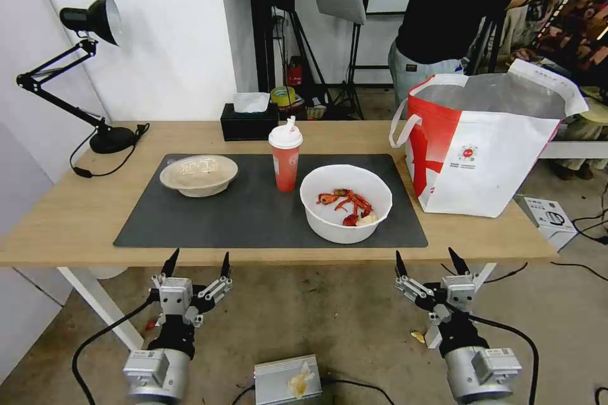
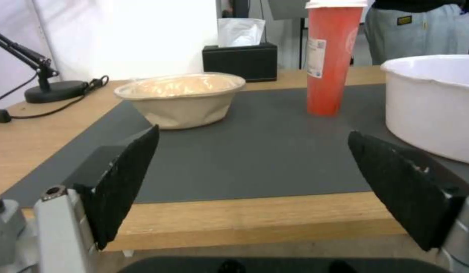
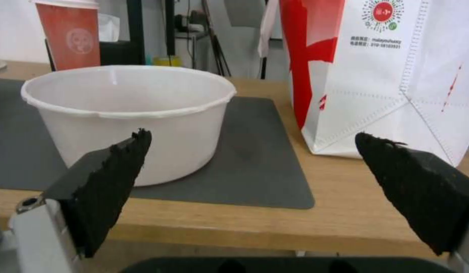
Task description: Pick up the trash from the table and place it into the takeout bag.
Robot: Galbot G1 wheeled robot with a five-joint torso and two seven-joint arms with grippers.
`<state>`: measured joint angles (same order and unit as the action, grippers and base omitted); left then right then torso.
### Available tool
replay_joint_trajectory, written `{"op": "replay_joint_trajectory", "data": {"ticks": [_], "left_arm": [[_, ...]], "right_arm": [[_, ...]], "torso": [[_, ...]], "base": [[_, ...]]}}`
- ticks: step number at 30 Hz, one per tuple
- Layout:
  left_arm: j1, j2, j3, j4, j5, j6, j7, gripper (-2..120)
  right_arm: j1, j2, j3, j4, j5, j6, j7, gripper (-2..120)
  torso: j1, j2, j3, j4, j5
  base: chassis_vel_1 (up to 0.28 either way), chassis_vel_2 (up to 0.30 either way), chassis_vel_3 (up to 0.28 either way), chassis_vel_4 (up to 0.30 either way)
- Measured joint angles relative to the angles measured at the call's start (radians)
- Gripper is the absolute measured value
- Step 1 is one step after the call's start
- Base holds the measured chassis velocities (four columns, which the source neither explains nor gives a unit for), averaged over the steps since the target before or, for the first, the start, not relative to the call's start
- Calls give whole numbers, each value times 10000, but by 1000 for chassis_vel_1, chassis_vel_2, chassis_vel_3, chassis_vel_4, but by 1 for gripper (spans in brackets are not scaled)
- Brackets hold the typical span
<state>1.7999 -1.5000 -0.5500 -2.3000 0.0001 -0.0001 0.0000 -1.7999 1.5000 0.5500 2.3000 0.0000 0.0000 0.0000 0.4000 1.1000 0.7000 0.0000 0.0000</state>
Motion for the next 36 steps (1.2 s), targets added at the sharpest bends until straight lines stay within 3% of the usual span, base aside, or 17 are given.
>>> {"op": "replay_joint_trajectory", "data": {"ticks": [15,19,21,23,24,33,36], "left_arm": [[0,0,0,0,0,0,0,100],[76,18,131,0,156,-71,-261,100],[260,54,510,-9,504,-295,-777,100],[500,105,991,-54,977,-620,-1493,100],[500,105,991,-54,977,-620,-1493,100],[1441,314,2858,-205,2814,-1845,-4301,100],[1544,344,2993,-213,2958,-2198,-4488,100]], "right_arm": [[-14,-25,2,16,-9,0,5,100],[-520,-617,200,616,-576,123,295,100],[-975,-1256,391,1165,-1045,328,557,100],[-1048,-1534,460,1278,-1056,632,560,100],[-1048,-1534,460,1278,-1056,632,560,100],[-1046,-1948,529,1352,-840,816,459,100],[-999,-2078,529,1351,-775,816,403,100]], "torso": [[0,0,0,0,2],[1,-1,0,1,7],[-1,1,-1,-2,-13],[-3,3,-1,1,5],[-3,3,-1,1,5],[-1,2,0,1,1],[-2,1,0,0,1]], "base": [[0,0,0,0],[0,0,0,0],[0,0,0,0],[0,0,0,0],[0,0,0,0],[0,0,0,0],[0,0,0,0]]}}
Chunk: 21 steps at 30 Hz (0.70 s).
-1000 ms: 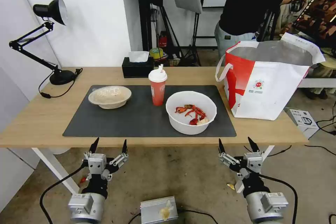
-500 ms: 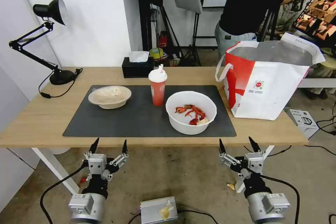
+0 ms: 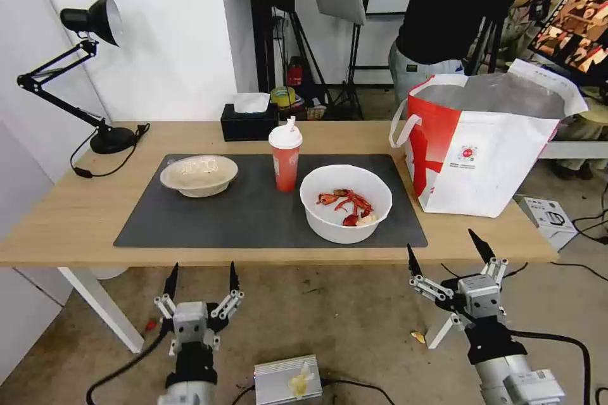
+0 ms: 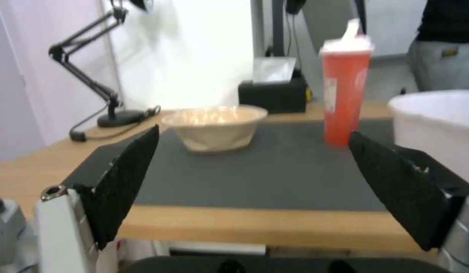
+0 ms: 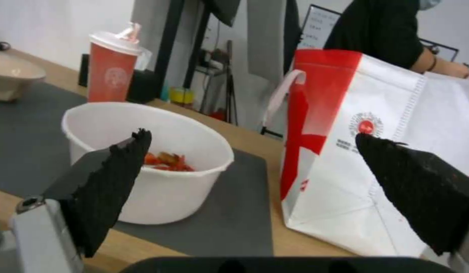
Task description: Pick up the trash from the table and place it into the takeout bag.
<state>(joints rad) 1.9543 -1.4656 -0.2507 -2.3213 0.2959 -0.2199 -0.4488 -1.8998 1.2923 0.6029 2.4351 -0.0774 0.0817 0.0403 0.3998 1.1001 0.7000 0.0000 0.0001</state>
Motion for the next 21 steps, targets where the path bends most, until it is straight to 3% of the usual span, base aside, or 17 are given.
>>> {"op": "replay_joint_trajectory", "data": {"ticks": [2,5,21], "left_arm": [[30,39,-74,-1,1,-525,112,100],[29,56,-122,-9,-21,-650,173,100],[55,-15,-135,-30,-86,-651,295,100]], "right_arm": [[77,-185,28,-7,133,0,-84,100],[154,-411,58,-58,349,-1,-232,100],[1266,-2087,37,-668,2317,-346,-869,100]], "torso": [[0,1,0,0,0],[1,0,0,0,-1],[1,-2,1,0,1]], "base": [[0,0,0,0],[0,0,0,0],[0,0,0,0]]}}
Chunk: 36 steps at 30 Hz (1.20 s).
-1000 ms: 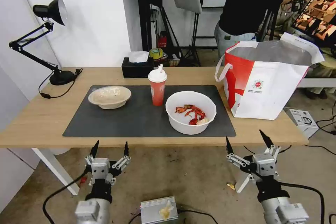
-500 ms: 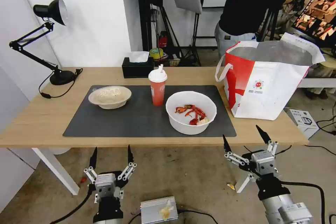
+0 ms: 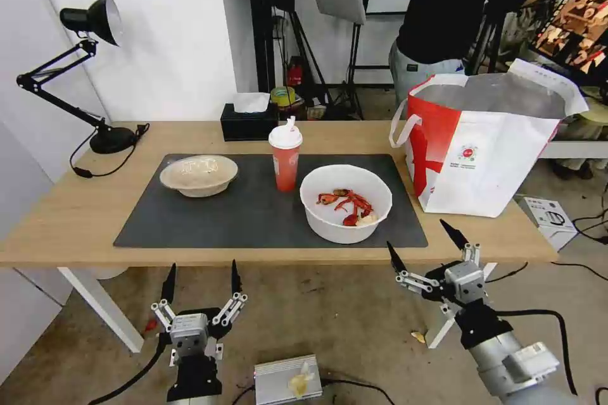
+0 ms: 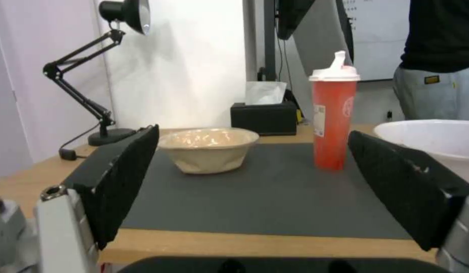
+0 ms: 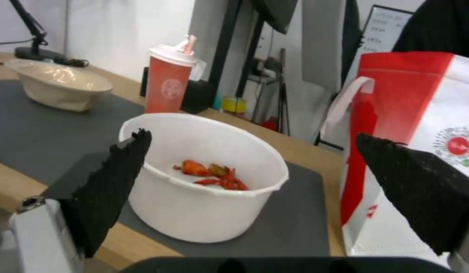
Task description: Pick up the trash from the table and place it into the takeout bag.
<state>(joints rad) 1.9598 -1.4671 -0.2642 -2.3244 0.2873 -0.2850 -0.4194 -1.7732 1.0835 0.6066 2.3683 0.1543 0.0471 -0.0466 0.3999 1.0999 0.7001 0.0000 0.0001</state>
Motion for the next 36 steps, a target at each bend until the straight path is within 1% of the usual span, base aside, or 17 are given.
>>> {"op": "replay_joint_trajectory", "data": {"ticks": [1,5,6,10,11,14,15,18,19,28,32,34,36], "left_arm": [[0,0,0,0,0,0,0,100],[-24,-30,-16,0,-5,25,6,100],[-24,-30,-16,0,-5,25,6,100],[-33,-68,-29,3,-11,44,15,100],[-33,-68,-29,3,-11,44,15,100],[-77,-77,-41,33,-47,46,42,100],[-77,-77,-41,33,-47,46,42,100],[-133,-104,-42,71,-88,59,86,100],[-133,-104,-42,71,-88,59,86,100],[-173,-230,-34,182,-109,85,140,100],[-210,-267,-16,229,-119,84,146,100],[-214,-267,-17,233,-119,85,146,100],[-254,-266,-16,267,-125,86,150,100]], "right_arm": [[0,0,0,0,0,0,0,100],[358,-559,-40,-201,476,-25,-270,100],[358,-559,-40,-201,476,-25,-270,100],[929,-1423,-96,-521,1038,-126,-432,100],[929,-1423,-96,-521,1038,-126,-432,100],[1278,-2111,-103,-675,1684,-313,-803,100],[1278,-2111,-103,-675,1684,-313,-803,100],[1556,-2550,-150,-803,2157,-407,-1117,100],[1556,-2550,-150,-803,2157,-407,-1117,100],[2220,-3532,-567,-1243,2972,-406,-1920,100],[2579,-3836,-761,-1388,3185,-395,-2060,100],[2604,-3854,-771,-1397,3198,-394,-2067,100],[2996,-4098,-952,-1530,3371,-387,-2196,100]], "torso": [[0,0,0,0,0],[0,0,0,-1,0],[0,0,0,-1,0],[1,0,0,1,-1],[1,0,0,1,-1],[1,0,0,1,-1],[1,0,0,1,-1],[1,0,0,0,-1],[1,0,0,0,-1],[1,0,-1,-1,-1],[1,0,-1,-1,0],[1,0,-1,-1,-1],[1,0,-1,0,-1]], "base": [[0,0,0,0],[0,0,0,0],[0,0,0,0],[0,0,0,0],[0,0,0,0],[0,0,0,0],[0,0,0,0],[0,0,0,0],[0,0,0,0],[0,0,0,0],[0,0,0,0],[0,0,0,0],[0,0,0,0]]}}
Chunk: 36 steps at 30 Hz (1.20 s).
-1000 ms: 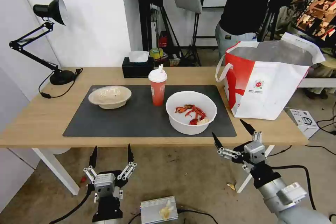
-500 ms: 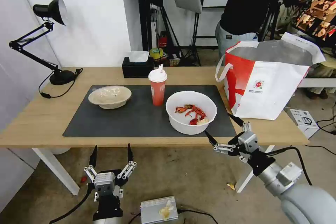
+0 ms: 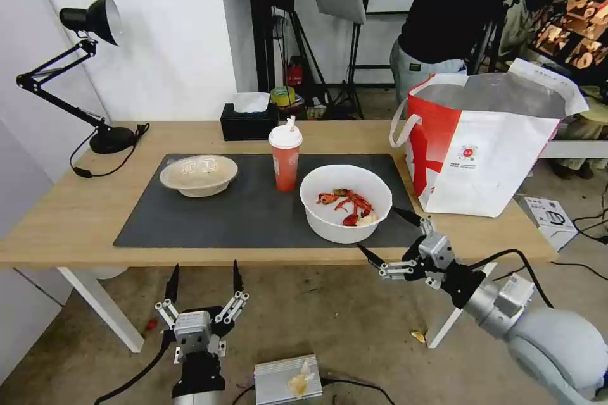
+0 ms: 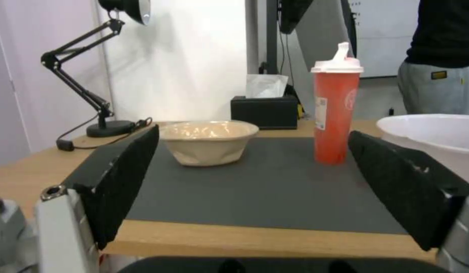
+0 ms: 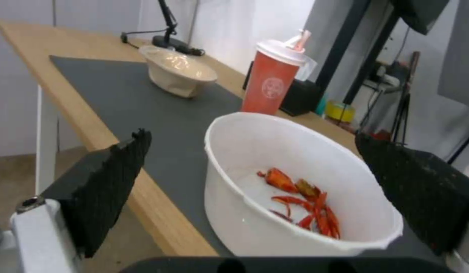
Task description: Pick up the trash from the table and place it into the takeout bag.
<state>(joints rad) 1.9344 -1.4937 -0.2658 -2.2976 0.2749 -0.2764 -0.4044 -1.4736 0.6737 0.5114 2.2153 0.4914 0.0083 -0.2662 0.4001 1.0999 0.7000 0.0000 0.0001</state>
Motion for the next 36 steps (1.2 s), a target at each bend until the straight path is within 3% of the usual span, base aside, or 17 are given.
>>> {"op": "replay_joint_trajectory", "data": {"ticks": [14,23,36], "left_arm": [[-30,12,-47,28,-61,0,2,100],[-50,-39,-47,110,-51,0,9,100],[-81,-46,2,168,-64,0,9,100]], "right_arm": [[1465,-645,-1121,-508,407,5,-297,100],[3036,-1171,-2329,-1247,802,-210,-1404,100],[4762,-1038,-3640,-2182,826,-340,-1944,100]], "torso": [[-1,0,1,0,0],[0,0,0,1,-1],[0,0,0,0,-1]], "base": [[0,0,0,0],[0,0,0,0],[0,0,0,0]]}}
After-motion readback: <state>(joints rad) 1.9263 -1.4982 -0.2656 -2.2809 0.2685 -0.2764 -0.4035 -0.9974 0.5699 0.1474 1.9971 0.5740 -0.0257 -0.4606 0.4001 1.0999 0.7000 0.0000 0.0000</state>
